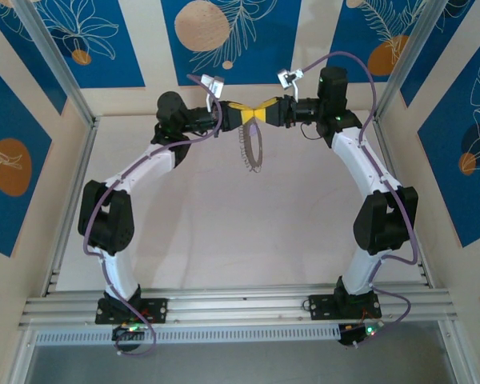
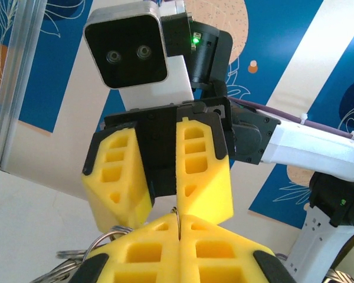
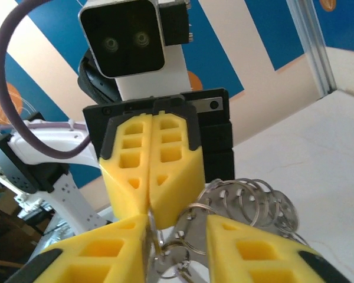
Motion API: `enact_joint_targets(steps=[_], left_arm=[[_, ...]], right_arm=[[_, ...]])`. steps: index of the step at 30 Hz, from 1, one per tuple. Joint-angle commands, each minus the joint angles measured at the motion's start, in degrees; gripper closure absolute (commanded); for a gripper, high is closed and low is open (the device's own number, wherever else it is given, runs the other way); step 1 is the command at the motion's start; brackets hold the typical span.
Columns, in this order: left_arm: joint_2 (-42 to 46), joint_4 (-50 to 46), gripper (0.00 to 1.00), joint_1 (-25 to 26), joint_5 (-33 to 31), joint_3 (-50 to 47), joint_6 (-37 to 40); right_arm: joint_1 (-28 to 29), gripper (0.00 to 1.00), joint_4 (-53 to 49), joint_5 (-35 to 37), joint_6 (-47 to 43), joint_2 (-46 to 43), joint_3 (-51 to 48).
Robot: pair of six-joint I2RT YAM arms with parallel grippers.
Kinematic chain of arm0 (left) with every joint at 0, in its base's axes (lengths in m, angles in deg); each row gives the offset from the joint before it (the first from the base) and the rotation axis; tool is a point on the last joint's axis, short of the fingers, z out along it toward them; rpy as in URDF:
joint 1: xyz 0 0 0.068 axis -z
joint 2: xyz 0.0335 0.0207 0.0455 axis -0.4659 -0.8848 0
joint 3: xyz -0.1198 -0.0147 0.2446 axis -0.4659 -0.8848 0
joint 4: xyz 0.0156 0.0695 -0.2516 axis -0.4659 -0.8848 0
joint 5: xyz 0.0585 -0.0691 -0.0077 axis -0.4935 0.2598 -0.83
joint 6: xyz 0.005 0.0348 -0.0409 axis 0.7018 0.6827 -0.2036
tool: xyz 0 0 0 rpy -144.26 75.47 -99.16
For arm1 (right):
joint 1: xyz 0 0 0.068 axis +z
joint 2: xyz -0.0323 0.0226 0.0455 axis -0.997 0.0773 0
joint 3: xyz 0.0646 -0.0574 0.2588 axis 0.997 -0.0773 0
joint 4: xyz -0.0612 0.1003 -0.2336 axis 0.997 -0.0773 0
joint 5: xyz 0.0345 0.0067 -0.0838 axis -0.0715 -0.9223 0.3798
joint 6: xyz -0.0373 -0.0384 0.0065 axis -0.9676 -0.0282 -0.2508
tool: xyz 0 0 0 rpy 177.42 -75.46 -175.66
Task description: Put the keys on the keyring
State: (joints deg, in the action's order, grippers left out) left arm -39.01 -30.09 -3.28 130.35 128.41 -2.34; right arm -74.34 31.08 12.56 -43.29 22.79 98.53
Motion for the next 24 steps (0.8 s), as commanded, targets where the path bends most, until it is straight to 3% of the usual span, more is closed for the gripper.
enact_joint_targets(steps=[1,12,24], left_arm=[[1.11,0.21,1.00,1.24,0.48,-1.36,1.71],[0.46,4.64,1.00,1.24,-0.17,-0.58,-2.67],[0.41,5.14,1.00,1.25,1.17,1.09,-4.41]], right_arm=[[-1.65,0.65,7.45,1.24,4.75,-3.74,-2.77],[-6.04,0.61,20.31,6.73,11.08,-11.59,-18.73],[-2.93,0.55,21.39,8.79,4.55,-16.04,-29.52]])
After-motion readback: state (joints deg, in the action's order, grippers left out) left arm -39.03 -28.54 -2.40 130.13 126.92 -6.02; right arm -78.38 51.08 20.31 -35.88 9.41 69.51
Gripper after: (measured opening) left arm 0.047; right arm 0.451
